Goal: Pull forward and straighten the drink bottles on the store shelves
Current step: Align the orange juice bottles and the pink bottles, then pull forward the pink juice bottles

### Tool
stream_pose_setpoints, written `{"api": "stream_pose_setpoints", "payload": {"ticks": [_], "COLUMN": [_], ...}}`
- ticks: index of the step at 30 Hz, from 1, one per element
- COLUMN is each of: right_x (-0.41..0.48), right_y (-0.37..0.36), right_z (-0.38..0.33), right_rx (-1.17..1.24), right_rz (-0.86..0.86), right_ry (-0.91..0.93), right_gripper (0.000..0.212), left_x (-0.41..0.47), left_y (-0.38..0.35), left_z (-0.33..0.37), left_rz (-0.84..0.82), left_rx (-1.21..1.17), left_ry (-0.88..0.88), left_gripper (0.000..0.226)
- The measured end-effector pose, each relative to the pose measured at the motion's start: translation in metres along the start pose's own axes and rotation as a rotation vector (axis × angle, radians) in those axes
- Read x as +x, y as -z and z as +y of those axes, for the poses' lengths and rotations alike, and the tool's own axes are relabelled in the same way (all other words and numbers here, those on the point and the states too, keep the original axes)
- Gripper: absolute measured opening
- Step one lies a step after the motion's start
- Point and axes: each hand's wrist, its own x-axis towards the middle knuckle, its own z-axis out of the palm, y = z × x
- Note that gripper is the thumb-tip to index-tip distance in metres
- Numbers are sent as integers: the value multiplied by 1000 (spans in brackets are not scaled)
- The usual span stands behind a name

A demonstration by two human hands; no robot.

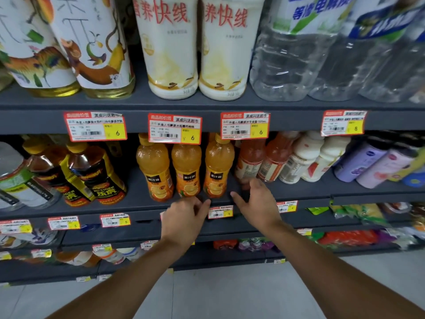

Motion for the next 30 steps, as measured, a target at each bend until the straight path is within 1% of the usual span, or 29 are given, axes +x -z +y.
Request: {"api": "stream_pose_setpoints", "payload": {"ticks": [1,3,5,6,8,10,12,15,19,27,30], "right_x": [1,2,1,1,3,7,9,12,21,33,34], "right_y": [5,15,21,23,28,31,31,31,28,24,24], "right_z": [6,17,29,34,42,47,51,50,49,47,47], "right_rx": [27,77,111,125,129,95,68,26,-21,-35,-25], "right_rz": [66,190,274,299,332,350,340,305,278,289,293], "right_ry": [-46,-142,-225,-252,-261,-269,-284,-279,-250,-261,-259], "right_gripper": [43,33,33,36,40,38,40,50,54,55,54], "left_x": [0,-1,-4,-5,-6,1,9,25,43,50,49], "left_y": [-3,-13,-30,-39,-56,-72,-85,-99,-110,-115,-114], "left_z": [9,28,47,56,74,91,105,119,123,137,139], "left_rz": [-4,-11,-9,-3,19,65,103,135,172,217,237], "left_rx": [-56,-159,-202,-212,-232,-239,-250,-294,-276,-343,-365], "left_ry": [-59,-149,-192,-190,-150,-107,-16,143,221,245,246], "left_gripper": [30,20,17,22,37,53,66,76,66,43,39]}}
